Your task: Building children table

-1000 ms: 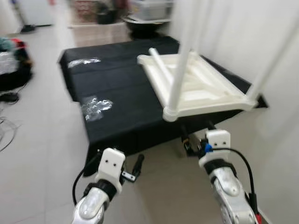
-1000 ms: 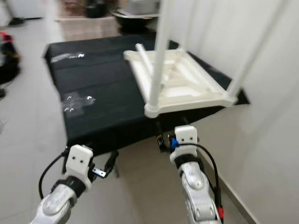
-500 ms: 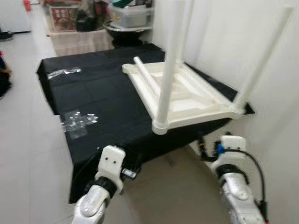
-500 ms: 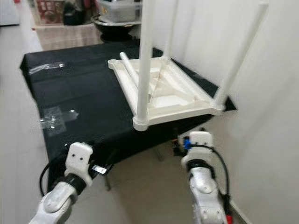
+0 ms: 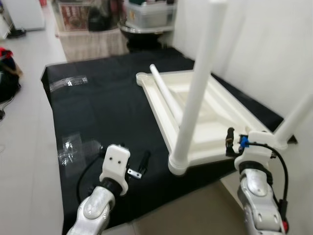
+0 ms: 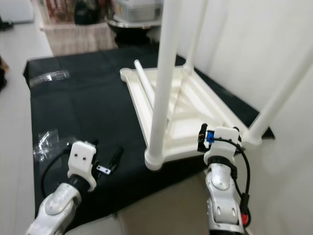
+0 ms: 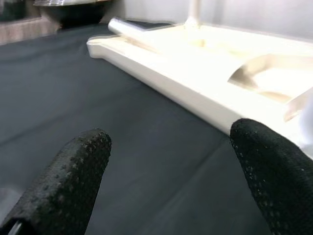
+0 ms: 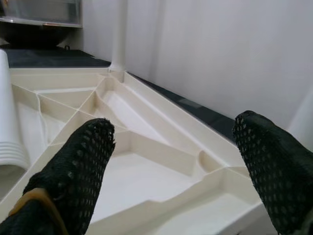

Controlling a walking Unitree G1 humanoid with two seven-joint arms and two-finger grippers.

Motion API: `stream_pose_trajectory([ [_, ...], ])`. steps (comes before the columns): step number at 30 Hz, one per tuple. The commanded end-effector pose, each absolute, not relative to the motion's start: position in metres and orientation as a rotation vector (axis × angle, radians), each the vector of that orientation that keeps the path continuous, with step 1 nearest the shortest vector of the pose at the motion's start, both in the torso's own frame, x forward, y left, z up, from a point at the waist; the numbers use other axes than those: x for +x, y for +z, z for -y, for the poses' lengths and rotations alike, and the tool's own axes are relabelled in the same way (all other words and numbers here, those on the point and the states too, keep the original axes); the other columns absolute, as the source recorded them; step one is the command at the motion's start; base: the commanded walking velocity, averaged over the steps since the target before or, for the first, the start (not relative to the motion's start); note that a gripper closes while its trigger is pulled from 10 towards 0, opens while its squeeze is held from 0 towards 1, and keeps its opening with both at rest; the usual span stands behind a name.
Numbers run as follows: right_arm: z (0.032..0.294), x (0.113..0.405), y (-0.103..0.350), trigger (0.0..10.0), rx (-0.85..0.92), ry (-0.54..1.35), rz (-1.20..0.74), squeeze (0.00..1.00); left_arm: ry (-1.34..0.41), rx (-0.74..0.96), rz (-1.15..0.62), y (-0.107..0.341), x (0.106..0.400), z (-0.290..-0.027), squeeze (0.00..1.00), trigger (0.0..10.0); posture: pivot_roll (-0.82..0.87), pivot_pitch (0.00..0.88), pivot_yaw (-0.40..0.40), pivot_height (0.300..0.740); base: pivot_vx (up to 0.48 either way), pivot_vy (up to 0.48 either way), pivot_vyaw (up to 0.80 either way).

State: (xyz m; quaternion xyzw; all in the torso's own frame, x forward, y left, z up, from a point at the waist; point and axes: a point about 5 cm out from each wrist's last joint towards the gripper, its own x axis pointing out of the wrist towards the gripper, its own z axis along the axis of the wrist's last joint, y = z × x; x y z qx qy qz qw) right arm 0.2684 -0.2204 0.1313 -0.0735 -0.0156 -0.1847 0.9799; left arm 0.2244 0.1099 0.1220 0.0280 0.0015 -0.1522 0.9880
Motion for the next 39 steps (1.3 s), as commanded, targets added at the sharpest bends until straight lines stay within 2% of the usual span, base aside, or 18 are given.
stream_pose_trajectory([
  [1,0.223,0.265,0.123,10.0,-0.181,-0.39,-0.024,0.0,-0.307,0.055,-0.031,0.117,0.223,-0.111,0.0,10.0,0.05,0.016,-0.065,0.74,0.0,0.0,0.0],
  [7,0.231,0.263,0.116,10.0,-0.177,-0.39,-0.079,0.0,-0.328,0.055,-0.034,0.117,0.222,-0.109,0.0,10.0,0.05,0.018,-0.064,0.74,0.0,0.0,0.0],
  [11,0.256,0.271,0.11,10.0,-0.1,-0.28,-0.109,0.0,-0.355,0.051,-0.045,0.115,0.22,-0.106,0.0,10.0,0.04,0.021,-0.062,0.74,0.0,0.0,0.0],
  [12,0.264,0.273,0.105,10.0,-0.123,-0.186,-0.15,0.0,-0.362,0.052,-0.051,0.114,0.219,-0.106,0.0,10.0,0.04,0.019,-0.062,0.74,0.0,0.0,0.0],
  [14,0.269,0.273,0.103,10.0,-0.14,-0.121,-0.182,0.0,-0.367,0.053,-0.054,0.114,0.219,-0.105,0.0,10.0,0.04,0.019,-0.062,0.74,0.0,0.0,0.0],
  [15,0.275,0.273,0.099,10.0,-0.165,-0.015,-0.245,0.0,-0.372,0.053,-0.057,0.113,0.218,-0.105,0.0,10.0,0.04,0.018,-0.059,0.74,0.0,0.0,0.0],
  [16,0.284,0.273,0.101,10.0,-0.194,0.097,-0.301,0.0,-0.375,0.052,-0.059,0.113,0.218,-0.105,0.0,10.0,0.04,0.016,-0.057,0.74,0.0,0.0,0.0],
  [17,0.284,0.273,0.101,10.0,-0.194,0.097,-0.301,0.0,-0.375,0.052,-0.059,0.113,0.218,-0.105,0.0,10.0,0.04,0.016,-0.057,0.74,0.0,0.0,0.0],
  [20,0.305,0.27,0.117,10.0,-0.275,0.314,-0.409,0.0,-0.389,0.059,-0.064,0.111,0.217,-0.104,0.0,10.0,0.03,0.013,-0.052,0.74,0.0,0.0,0.0],
  [21,0.305,0.27,0.117,10.0,-0.275,0.314,-0.409,0.0,-0.389,0.059,-0.064,0.111,0.217,-0.104,0.0,10.0,0.03,0.013,-0.052,0.74,0.0,0.0,0.0],
  [25,0.309,0.261,0.127,10.0,-0.256,0.52,-0.506,0.0,-0.4,0.064,-0.063,0.111,0.216,-0.102,0.0,10.0,0.03,0.01,-0.056,0.74,0.0,0.0,0.0],
  [27,0.309,0.261,0.127,10.0,-0.256,0.52,-0.506,0.0,-0.4,0.064,-0.063,0.111,0.216,-0.102,0.0,10.0,0.03,0.01,-0.056,0.74,0.0,0.0,0.0],
  [28,0.308,0.262,0.145,10.0,-0.213,0.656,-0.493,0.0,-0.404,0.066,-0.061,0.111,0.215,-0.101,0.0,10.0,0.04,0.008,-0.058,0.74,0.0,0.0,0.0],
  [29,0.307,0.265,0.153,10.0,-0.192,0.689,-0.46,0.0,-0.405,0.068,-0.06,0.111,0.215,-0.101,0.0,10.0,0.04,0.008,-0.058,0.74,0.0,0.0,0.0],
  [35,0.302,0.279,0.176,10.0,-0.136,0.741,-0.33,0.0,-0.412,0.071,-0.055,0.112,0.214,-0.101,0.0,10.0,0.05,0.009,-0.064,0.74,0.0,0.0,0.0],
  [36,0.299,0.283,0.184,10.0,-0.107,0.761,-0.284,1.0,-0.413,0.073,-0.054,0.112,0.214,-0.101,0.0,10.0,0.05,0.009,-0.064,0.74,0.0,0.0,0.0],
  [39,0.298,0.284,0.198,10.0,-0.061,0.845,-0.242,1.0,-0.416,0.079,-0.052,0.112,0.214,-0.1,0.0,10.0,0.05,0.01,-0.067,0.74,0.0,0.0,0.0],
])
